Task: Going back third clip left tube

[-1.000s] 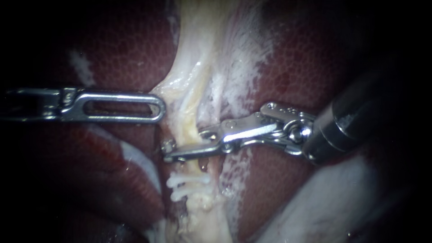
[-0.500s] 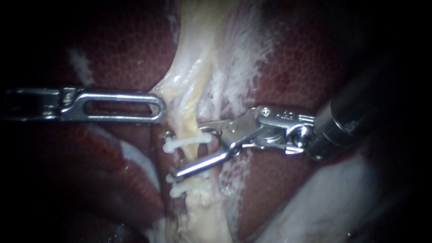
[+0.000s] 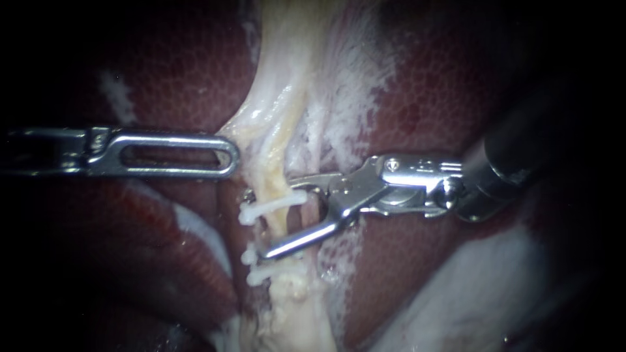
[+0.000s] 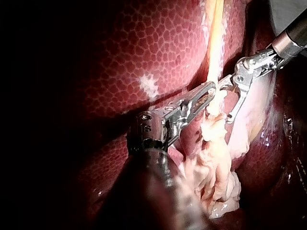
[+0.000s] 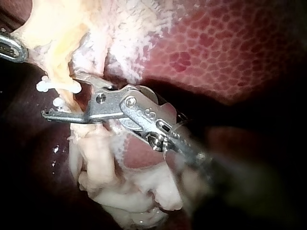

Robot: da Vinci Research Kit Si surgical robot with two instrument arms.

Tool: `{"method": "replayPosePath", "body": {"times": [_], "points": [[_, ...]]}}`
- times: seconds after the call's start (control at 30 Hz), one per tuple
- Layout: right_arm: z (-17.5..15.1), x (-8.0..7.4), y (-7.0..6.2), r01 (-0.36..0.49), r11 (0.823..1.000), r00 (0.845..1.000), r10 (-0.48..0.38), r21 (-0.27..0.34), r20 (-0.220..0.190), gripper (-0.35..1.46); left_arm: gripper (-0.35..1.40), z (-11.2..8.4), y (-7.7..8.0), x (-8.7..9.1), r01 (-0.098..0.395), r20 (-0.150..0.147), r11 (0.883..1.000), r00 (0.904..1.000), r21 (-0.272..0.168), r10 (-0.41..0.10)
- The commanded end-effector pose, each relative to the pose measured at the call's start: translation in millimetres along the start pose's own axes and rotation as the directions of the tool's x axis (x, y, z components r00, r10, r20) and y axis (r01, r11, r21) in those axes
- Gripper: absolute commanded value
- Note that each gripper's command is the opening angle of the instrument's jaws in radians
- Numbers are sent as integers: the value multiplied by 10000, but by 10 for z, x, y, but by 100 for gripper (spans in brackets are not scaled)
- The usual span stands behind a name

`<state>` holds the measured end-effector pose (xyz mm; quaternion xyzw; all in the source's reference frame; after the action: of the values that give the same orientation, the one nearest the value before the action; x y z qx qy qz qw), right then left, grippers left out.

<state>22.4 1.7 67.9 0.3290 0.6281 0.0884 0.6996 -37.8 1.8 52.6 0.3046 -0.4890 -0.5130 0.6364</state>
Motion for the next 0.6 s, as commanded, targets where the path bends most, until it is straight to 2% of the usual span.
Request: {"method": "replayPosePath", "body": {"times": [0.03,0.37,0.6], "points": [[-7,0,-3,3,9999,10000,-3,-128,5,60,-35,0,0,0,0,-2,10000,10000,8,0],[-74,-8,-29,154,9966,9999,-148,-810,88,60,-35,1,0,0,1,2,10000,10000,5,-1],[-100,2,-43,332,9931,9994,-317,-1125,147,60,-35,2,1,0,-2,-1,10000,10000,8,2]]}}
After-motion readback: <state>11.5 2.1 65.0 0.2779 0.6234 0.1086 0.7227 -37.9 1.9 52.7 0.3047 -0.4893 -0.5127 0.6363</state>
